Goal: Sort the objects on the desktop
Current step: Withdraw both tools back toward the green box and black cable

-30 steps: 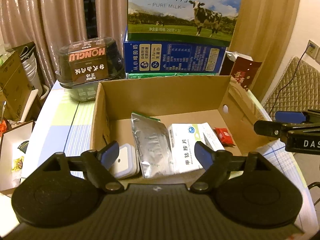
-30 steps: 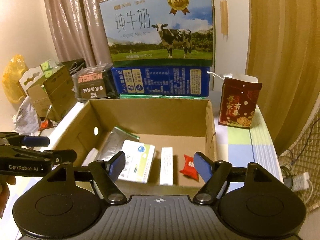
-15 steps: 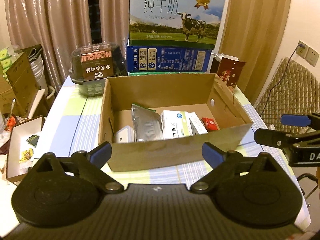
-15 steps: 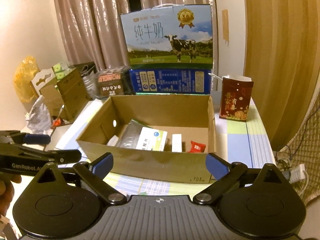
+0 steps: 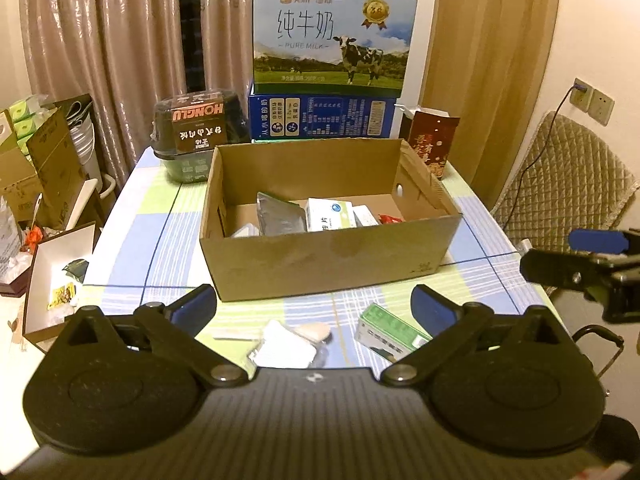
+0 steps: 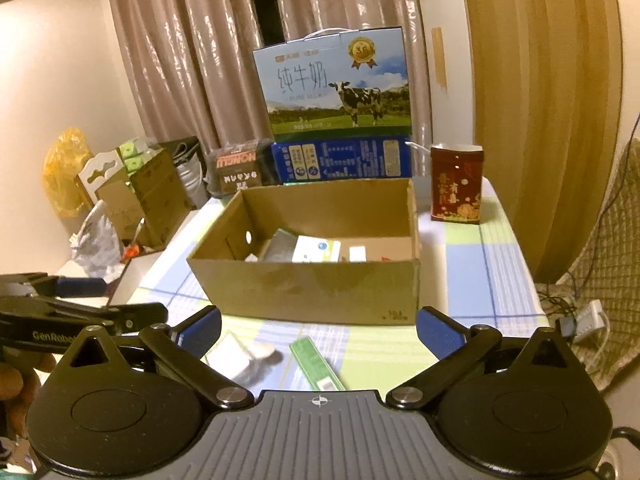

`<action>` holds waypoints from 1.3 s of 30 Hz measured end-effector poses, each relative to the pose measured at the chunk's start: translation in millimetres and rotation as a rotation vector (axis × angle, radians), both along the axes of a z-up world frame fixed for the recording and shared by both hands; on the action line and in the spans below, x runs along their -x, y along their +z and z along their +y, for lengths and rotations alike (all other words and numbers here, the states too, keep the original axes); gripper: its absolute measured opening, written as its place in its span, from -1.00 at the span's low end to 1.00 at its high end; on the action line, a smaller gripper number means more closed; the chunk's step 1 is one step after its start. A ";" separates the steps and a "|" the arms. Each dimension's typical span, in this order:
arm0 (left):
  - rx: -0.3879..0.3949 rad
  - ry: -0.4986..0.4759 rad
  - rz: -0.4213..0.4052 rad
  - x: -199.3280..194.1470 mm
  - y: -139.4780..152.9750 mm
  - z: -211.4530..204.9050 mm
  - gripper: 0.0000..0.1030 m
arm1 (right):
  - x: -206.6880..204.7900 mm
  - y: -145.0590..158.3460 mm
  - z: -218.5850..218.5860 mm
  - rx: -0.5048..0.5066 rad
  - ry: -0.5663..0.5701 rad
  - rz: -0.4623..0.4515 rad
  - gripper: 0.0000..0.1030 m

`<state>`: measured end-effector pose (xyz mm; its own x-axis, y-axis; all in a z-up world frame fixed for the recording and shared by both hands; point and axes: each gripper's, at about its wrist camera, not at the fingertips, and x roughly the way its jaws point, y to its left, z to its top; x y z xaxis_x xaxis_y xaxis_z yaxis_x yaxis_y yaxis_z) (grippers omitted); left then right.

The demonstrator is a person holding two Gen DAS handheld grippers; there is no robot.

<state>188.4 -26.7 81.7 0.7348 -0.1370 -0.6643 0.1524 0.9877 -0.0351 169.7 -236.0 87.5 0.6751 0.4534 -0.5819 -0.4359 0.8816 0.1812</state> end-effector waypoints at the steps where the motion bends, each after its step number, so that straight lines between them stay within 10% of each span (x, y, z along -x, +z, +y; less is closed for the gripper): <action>1: 0.000 0.000 -0.002 4.6 0.6 -0.7 0.97 | 4.4 -1.2 -1.6 0.004 -0.004 -0.001 0.96; 39: 0.050 0.038 0.098 75.3 -62.5 19.5 0.97 | 65.7 -61.7 -9.7 0.105 -0.006 0.046 0.96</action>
